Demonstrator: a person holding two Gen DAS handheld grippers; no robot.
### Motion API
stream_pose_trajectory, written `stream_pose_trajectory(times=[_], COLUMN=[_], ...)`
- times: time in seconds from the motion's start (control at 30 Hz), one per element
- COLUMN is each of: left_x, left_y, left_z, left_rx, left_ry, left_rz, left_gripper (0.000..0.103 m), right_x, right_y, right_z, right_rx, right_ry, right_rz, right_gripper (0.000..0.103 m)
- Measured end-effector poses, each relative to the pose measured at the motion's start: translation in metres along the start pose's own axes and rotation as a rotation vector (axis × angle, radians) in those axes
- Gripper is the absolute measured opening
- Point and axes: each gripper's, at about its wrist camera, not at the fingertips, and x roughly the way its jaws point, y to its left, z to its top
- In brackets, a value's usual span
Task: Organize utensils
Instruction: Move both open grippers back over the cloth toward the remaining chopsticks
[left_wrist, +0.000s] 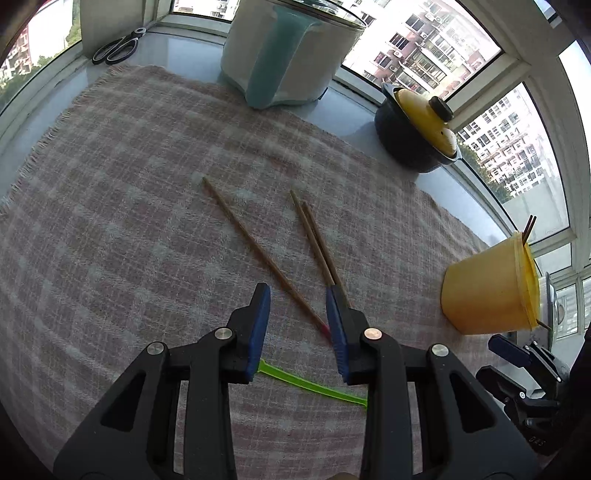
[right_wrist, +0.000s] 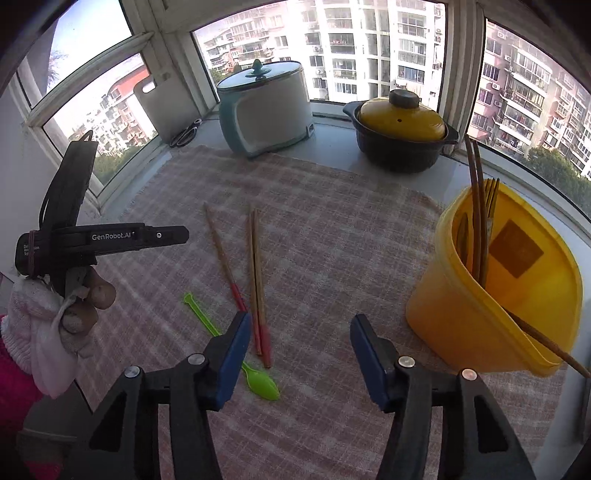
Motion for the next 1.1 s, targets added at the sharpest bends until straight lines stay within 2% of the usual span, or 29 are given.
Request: stream_pose_trajectory(times=[0.1,0.27,0.47,0.7,1.0,1.1], left_x=[0.014,0.037,0.054,0.069,0.079,0.080], left_y=[0.008,0.019,0.019,0.013,-0.003,-0.005], left_z=[0.005,0.015,0.024,0.024,0.030,0.029], left_rx=[-0.046,-0.123,-0.165,-0.169,-0.105,-0.085], left_ry=[0.031,0.060,0.067,0.073,0.057,0.047], left_rz=[0.009,0.051,0.098,0.139,0.208,0.239], left_gripper=[0.031,0.031,0.031,0.031,0.031,0.023], right_x=[0.026,0.055,0.076,0.099,0.132,0.140], right_y=[0.007,0.014,0.018,0.019,0.015,0.016], right_z=[0.001,0.008,0.019,0.029,0.037,0.039], right_rx=[-0.018,-0.029,-0.042,-0.052,-0.036,-0.047], right_ry=[0.072,0.138,0.183,0.240,0.313,0.324], right_rz=[0.025,0.048,0.058,0.074,0.095,0.074], right_gripper=[0.050,0.041,0.038,0.033,0.024,0.022])
